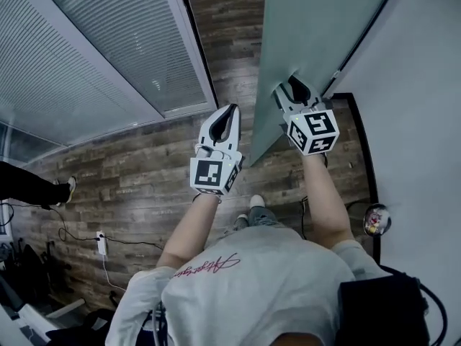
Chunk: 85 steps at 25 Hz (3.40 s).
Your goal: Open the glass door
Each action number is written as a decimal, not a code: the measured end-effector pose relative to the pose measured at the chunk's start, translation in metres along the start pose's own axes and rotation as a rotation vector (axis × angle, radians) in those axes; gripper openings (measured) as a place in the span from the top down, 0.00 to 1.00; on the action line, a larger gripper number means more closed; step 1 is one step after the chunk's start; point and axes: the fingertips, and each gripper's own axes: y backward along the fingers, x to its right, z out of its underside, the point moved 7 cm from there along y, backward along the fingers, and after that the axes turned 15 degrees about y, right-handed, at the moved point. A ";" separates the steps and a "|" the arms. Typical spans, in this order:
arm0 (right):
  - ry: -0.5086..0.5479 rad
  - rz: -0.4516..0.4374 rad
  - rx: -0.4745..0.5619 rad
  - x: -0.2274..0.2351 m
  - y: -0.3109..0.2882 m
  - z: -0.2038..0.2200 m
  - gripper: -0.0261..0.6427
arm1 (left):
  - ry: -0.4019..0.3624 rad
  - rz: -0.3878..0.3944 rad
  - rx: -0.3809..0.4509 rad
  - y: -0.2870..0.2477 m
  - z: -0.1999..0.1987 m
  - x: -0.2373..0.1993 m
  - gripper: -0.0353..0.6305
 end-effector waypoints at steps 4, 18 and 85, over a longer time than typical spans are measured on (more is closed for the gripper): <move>-0.006 0.013 -0.012 0.006 0.032 0.002 0.76 | -0.001 0.077 -0.030 0.008 0.009 0.027 0.92; -0.012 0.022 -0.008 0.038 0.149 0.012 0.76 | 0.032 0.224 -0.053 -0.010 0.041 0.140 0.92; 0.081 1.229 -0.312 0.210 0.694 0.056 0.94 | 0.222 1.002 -0.252 -0.127 0.197 0.618 0.92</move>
